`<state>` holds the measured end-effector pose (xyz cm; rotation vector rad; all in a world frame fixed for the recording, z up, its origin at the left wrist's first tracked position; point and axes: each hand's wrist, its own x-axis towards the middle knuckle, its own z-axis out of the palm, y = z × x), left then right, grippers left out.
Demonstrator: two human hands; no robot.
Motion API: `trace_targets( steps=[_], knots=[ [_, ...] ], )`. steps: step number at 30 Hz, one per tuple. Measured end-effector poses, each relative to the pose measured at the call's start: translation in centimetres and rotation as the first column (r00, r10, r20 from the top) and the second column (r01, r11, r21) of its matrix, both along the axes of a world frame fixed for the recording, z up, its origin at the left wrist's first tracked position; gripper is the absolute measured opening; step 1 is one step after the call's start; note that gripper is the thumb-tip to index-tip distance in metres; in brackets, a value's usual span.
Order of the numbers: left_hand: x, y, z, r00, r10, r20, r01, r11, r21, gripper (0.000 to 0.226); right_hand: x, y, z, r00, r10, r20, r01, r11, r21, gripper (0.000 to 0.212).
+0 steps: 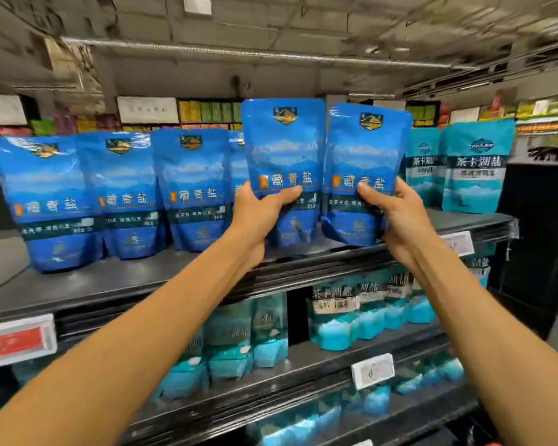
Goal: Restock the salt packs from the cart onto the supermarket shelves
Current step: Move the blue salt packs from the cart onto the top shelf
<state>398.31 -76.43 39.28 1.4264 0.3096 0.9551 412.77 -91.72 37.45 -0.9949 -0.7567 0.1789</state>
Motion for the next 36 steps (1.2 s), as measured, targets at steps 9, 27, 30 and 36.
trace_targets(
  steps=[9, 27, 30, 36],
  knots=[
    [7.7, 1.8, -1.4, 0.990, 0.104, -0.098, -0.104, 0.995, 0.005, 0.073, 8.5, 3.0, 0.5, 0.997, 0.032, -0.066, -0.040, 0.991, -0.125, 0.034],
    [5.5, 2.7, -1.1, 0.669, 0.665, -0.332, -0.029, 0.469, 0.883, 0.068, 11.0, 3.4, -0.1, 0.990, 0.094, 0.107, -0.043, 0.915, -0.402, 0.046],
    [5.4, 2.5, -0.6, 0.627, 0.719, -0.299, 0.003, 0.382, 0.924, 0.065, 11.1, 3.4, -0.2, 0.989, 0.082, 0.120, -0.025, 0.911, -0.411, 0.047],
    [4.5, 2.4, -0.2, 0.490, 0.857, -0.159, 0.015, 0.174, 0.985, 0.071, 10.8, 3.2, 0.0, 0.983, 0.076, 0.166, 0.009, 0.888, -0.459, 0.029]
  ],
)
